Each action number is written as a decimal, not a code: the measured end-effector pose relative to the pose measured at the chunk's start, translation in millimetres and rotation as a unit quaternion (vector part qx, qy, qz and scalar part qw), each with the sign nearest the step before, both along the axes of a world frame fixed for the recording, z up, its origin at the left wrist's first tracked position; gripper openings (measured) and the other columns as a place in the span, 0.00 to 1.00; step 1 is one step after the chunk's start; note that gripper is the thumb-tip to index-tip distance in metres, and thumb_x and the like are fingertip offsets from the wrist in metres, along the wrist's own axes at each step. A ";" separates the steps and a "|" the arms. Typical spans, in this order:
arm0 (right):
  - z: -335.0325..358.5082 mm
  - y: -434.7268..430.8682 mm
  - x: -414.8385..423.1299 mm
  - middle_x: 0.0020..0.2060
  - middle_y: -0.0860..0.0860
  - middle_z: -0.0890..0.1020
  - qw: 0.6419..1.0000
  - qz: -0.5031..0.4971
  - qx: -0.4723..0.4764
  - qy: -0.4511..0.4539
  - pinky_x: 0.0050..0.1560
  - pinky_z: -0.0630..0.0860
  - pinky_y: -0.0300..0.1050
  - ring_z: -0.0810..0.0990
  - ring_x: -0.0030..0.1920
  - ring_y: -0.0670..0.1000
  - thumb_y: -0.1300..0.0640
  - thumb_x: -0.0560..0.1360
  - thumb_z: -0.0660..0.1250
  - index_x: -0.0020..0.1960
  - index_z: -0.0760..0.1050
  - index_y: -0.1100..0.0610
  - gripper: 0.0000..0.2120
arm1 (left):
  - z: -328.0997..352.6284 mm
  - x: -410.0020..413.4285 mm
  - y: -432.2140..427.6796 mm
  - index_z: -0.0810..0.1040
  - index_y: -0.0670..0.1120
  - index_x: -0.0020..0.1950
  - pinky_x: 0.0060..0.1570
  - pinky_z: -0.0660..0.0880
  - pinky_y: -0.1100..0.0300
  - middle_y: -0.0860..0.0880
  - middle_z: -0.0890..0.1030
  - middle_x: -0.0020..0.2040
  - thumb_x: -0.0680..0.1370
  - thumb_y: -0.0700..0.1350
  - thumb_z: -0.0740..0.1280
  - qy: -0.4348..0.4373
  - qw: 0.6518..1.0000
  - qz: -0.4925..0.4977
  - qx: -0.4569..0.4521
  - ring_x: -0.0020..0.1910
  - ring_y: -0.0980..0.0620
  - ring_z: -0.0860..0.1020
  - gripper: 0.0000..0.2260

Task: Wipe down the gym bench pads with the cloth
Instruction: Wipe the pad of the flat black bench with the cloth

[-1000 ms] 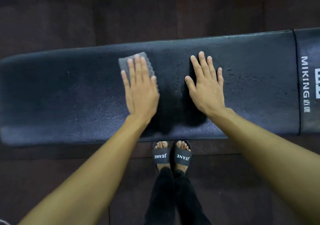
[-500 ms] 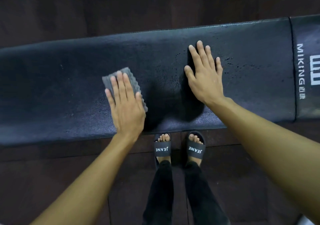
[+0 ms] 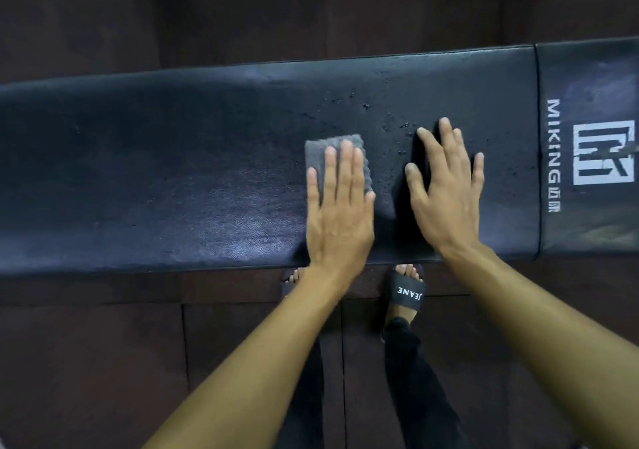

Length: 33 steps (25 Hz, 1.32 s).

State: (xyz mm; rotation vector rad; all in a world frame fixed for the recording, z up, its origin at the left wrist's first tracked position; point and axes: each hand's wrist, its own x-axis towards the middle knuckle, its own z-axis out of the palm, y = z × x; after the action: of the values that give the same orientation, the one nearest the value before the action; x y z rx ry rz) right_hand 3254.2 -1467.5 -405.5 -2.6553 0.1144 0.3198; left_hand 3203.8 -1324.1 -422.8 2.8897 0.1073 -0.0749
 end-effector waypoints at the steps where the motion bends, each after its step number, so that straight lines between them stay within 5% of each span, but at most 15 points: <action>1: -1.3 -6.2 0.2 0.81 0.47 0.52 1.000 0.021 -0.004 0.004 0.78 0.42 0.57 0.47 0.80 0.48 0.49 0.83 0.56 0.79 0.58 0.47 0.25 | 0.6 -13.6 -11.3 0.53 0.41 0.80 0.77 0.54 0.43 0.44 0.55 0.80 0.84 0.49 0.52 0.008 1.000 -0.024 0.005 0.80 0.45 0.53 0.25; 7: -5.0 -14.3 1.0 0.81 0.45 0.50 0.999 0.045 0.001 0.011 0.78 0.40 0.56 0.45 0.80 0.47 0.47 0.84 0.54 0.80 0.55 0.44 0.25 | 3.6 -42.7 30.8 0.49 0.41 0.80 0.78 0.48 0.44 0.44 0.50 0.81 0.84 0.49 0.48 0.081 0.993 0.049 0.069 0.80 0.46 0.49 0.26; 14: -7.7 -6.9 2.6 0.81 0.45 0.50 0.999 0.028 -0.010 0.016 0.78 0.39 0.55 0.45 0.80 0.47 0.48 0.83 0.54 0.80 0.54 0.45 0.26 | 1.3 90.5 37.8 0.45 0.41 0.80 0.78 0.45 0.43 0.44 0.46 0.81 0.84 0.51 0.46 0.061 0.969 0.236 0.028 0.80 0.45 0.45 0.27; 20: -3.0 -13.9 0.4 0.81 0.45 0.48 0.997 0.058 -0.037 0.036 0.78 0.43 0.56 0.45 0.80 0.47 0.47 0.83 0.54 0.80 0.52 0.44 0.27 | 0.0 52.5 -4.3 0.48 0.42 0.81 0.78 0.46 0.46 0.44 0.50 0.81 0.84 0.49 0.49 0.045 0.998 -0.001 0.035 0.80 0.47 0.47 0.26; 27: -2.7 -13.9 5.5 0.81 0.45 0.47 0.996 0.063 -0.038 0.042 0.78 0.42 0.55 0.43 0.80 0.46 0.47 0.84 0.54 0.80 0.51 0.44 0.27 | -2.0 121.1 54.0 0.46 0.42 0.81 0.78 0.43 0.45 0.45 0.47 0.81 0.84 0.51 0.45 0.060 0.985 0.147 0.068 0.80 0.46 0.45 0.27; 33: -5.5 -17.4 3.4 0.81 0.45 0.48 0.995 0.073 -0.051 0.034 0.77 0.44 0.54 0.45 0.80 0.45 0.45 0.83 0.50 0.80 0.51 0.44 0.26 | -2.2 138.9 -30.1 0.48 0.43 0.81 0.78 0.45 0.46 0.46 0.49 0.81 0.84 0.51 0.46 0.032 0.999 0.005 0.036 0.80 0.47 0.47 0.26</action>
State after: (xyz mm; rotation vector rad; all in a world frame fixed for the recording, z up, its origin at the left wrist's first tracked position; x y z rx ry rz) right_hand 3257.6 -1484.9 -411.0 -2.7608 -0.0439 0.4631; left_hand 3342.7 -1354.2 -424.9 2.9594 0.1399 -0.1643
